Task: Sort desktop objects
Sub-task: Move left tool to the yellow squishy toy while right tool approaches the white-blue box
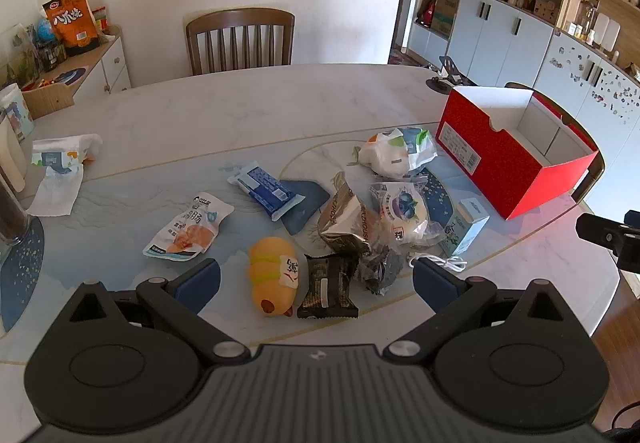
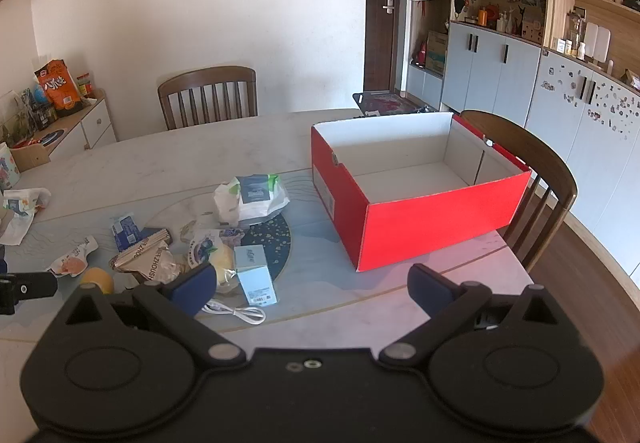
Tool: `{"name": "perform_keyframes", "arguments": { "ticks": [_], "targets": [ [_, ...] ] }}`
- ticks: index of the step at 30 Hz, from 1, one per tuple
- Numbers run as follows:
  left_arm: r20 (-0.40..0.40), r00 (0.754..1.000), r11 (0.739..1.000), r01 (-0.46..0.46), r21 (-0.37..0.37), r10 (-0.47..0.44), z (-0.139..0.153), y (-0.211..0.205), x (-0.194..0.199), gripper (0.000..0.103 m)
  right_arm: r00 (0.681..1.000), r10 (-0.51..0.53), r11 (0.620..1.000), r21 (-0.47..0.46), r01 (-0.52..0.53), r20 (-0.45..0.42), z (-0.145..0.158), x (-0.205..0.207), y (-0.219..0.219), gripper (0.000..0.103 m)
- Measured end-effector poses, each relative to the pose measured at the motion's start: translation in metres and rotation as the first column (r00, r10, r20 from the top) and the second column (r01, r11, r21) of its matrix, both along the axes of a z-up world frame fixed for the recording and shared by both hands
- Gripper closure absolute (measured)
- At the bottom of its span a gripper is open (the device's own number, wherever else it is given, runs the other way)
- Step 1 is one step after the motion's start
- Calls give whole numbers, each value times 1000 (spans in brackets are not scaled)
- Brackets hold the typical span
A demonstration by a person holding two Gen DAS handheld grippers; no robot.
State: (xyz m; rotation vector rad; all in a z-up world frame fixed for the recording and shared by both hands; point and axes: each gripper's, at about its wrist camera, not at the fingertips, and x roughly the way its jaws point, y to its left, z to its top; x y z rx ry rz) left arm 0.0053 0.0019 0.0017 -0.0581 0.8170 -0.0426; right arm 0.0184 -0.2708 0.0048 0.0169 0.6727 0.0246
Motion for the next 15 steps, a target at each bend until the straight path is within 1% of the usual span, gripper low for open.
{"name": "perform_keyframes", "arguments": {
  "ticks": [9,12,15],
  "targets": [
    [4,1000,1000,1,-7,-1,-1,4,0,0,1000,6,1000,-3,-6,-1,-2,3,8,1],
    [4,1000,1000,12,-28,-12,-1,7,-1,0,1000,6,1000,-3,-6,-1,-2,3,9,1],
    [4,1000,1000,5,-28,-5,-2,8,0,0,1000,6,1000,-2,-6,-2,-3,4,10,1]
  ]
}}
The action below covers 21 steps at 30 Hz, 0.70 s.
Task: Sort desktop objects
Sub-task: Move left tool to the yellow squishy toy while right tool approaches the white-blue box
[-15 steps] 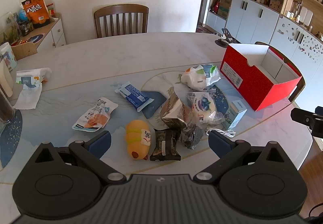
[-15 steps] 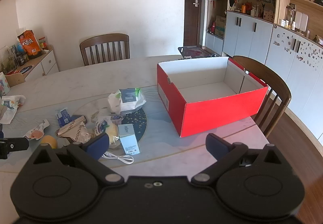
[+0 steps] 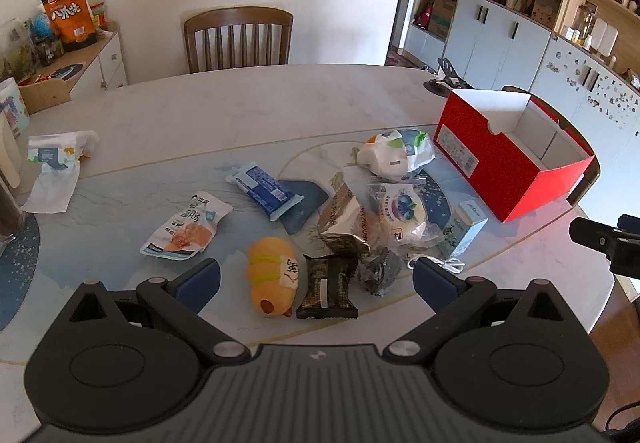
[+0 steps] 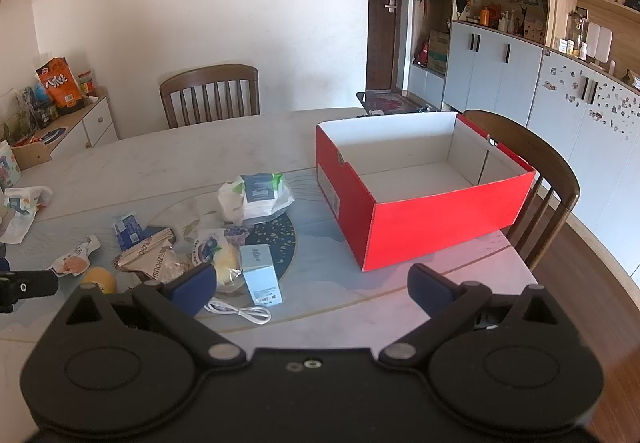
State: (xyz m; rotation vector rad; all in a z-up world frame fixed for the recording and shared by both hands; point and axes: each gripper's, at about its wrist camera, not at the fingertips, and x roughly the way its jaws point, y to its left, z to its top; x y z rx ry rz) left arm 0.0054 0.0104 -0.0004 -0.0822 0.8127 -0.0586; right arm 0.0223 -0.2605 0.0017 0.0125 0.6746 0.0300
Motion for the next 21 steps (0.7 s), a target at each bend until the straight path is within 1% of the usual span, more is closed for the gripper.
{"name": "perform_keyframes", "arguments": {
  "ticks": [4,11,16,18,19,21],
  "targets": [
    [12,1000,1000,10,-23,-9,1,2,0,0,1000,4,1000,1,-4,1,-1,1,2,1],
    [23,1000,1000,3,9,-4,2,3,2,0,1000,19,1000,5,-19,2,-1,2,7,1],
    [16,1000,1000,-14,27,13,1,7,4,0,1000,28,999,14,-29,12,-1,4,8,1],
    [9,1000,999,-23,46,23,-1,9,6,0,999,30,999,20,-31,15,-2,5,9,1],
    [9,1000,999,-23,46,23,-1,10,6,0,999,35,999,28,-36,16,-2,6,9,1],
    [9,1000,1000,-12,23,12,-2,13,7,0,998,56,997,45,-57,8,-4,9,10,1]
  ]
}}
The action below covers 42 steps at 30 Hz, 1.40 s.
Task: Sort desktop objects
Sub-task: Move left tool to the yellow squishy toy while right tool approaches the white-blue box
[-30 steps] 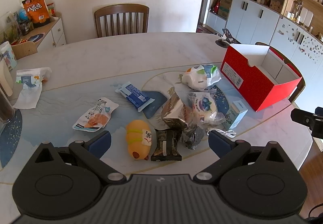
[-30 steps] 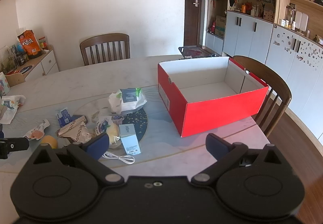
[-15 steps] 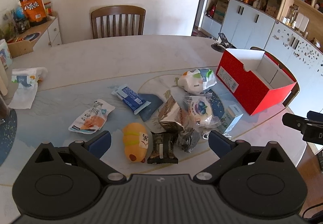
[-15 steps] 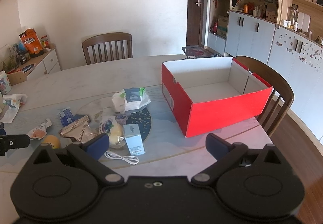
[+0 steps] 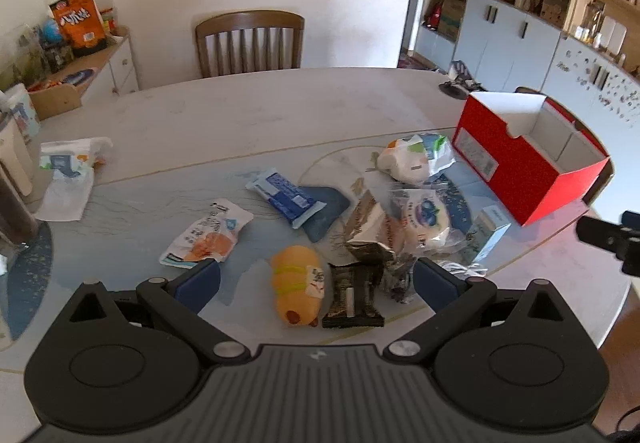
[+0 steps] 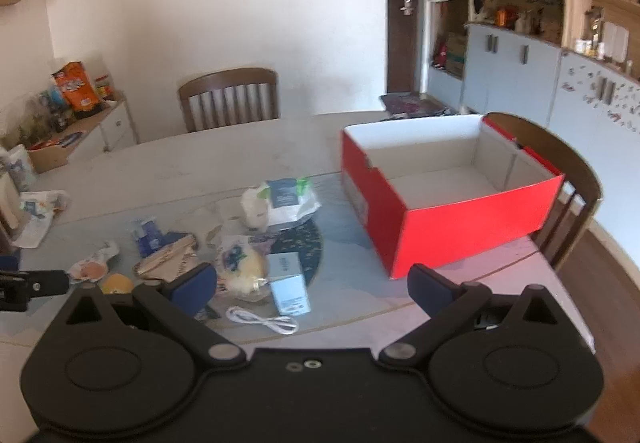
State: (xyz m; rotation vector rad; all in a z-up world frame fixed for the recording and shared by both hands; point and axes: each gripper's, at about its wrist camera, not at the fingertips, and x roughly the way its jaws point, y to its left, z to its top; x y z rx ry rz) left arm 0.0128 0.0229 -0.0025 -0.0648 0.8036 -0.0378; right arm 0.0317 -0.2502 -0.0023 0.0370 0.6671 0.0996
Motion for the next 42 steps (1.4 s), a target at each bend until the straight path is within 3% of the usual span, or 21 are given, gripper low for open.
{"name": "perform_keyframes", "arguments": {
  "ticks": [11,16,31,36,42],
  "targets": [
    [-13,1000,997,3,-75,-4,-12,17,9,0,999,38,999,-3,-38,-14,-15,18,15,1],
    [-60,998,999,-4,-43,2,-35,22,25,0,999,40,999,-23,-41,-24,-28,31,19,2],
    [-98,995,1000,-9,12,10,-94,26,61,1,992,45,993,-105,-58,-120,-69,75,37,24],
    [-107,994,1000,13,12,-11,-101,26,67,10,989,41,990,-128,-60,-141,-77,82,41,27],
    [-116,993,999,27,18,-25,-106,25,69,15,983,24,991,-125,-48,-185,-90,91,38,35]
  ]
}}
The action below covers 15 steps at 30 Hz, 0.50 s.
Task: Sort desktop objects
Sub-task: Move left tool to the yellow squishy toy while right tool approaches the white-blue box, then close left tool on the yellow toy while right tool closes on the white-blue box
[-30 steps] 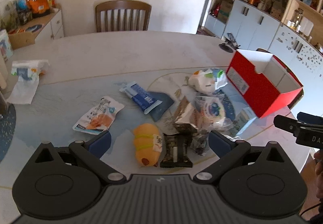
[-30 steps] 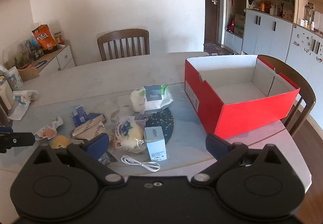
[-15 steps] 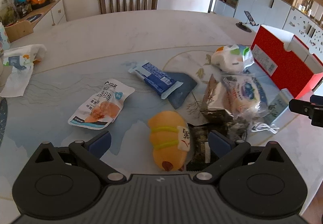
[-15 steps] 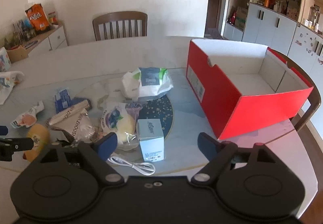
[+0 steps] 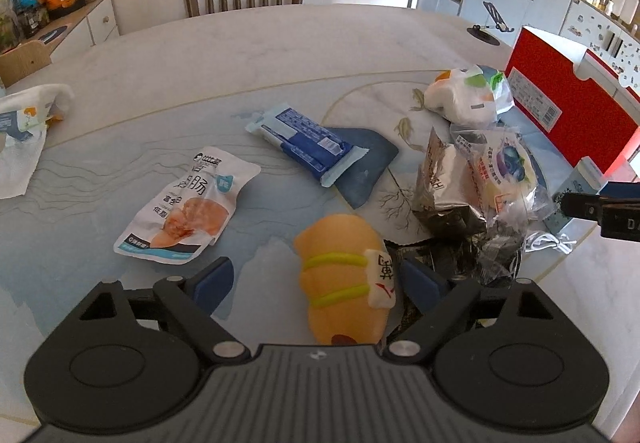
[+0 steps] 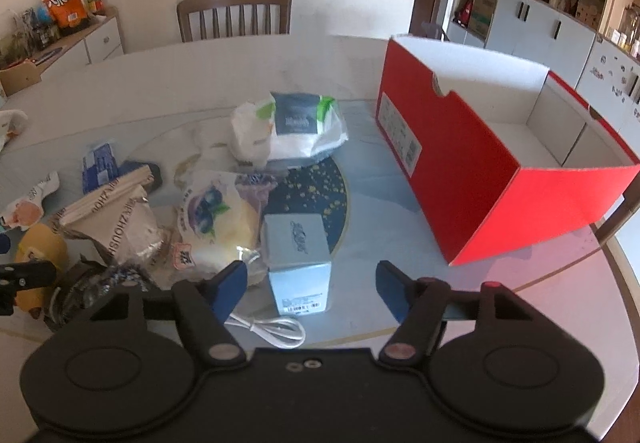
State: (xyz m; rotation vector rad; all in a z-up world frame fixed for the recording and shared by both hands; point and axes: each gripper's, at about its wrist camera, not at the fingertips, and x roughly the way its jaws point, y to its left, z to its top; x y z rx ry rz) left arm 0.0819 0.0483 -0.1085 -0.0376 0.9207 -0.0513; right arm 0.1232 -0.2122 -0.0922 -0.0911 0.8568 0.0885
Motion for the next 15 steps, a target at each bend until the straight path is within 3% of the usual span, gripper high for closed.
{"name": "perform_keyframes", "arguments": {
  "ticks": [8,15],
  "targets": [
    [-16,1000,999,16,-29,-16,-5,3,2,28,999,-11,1000,3,11,-38,-10,6,-3,48],
    [-32,999,999,31,-33,-32,-8,1,3,53,998,0,1000,13,0,-56,-12,8,-2,58]
  ]
}}
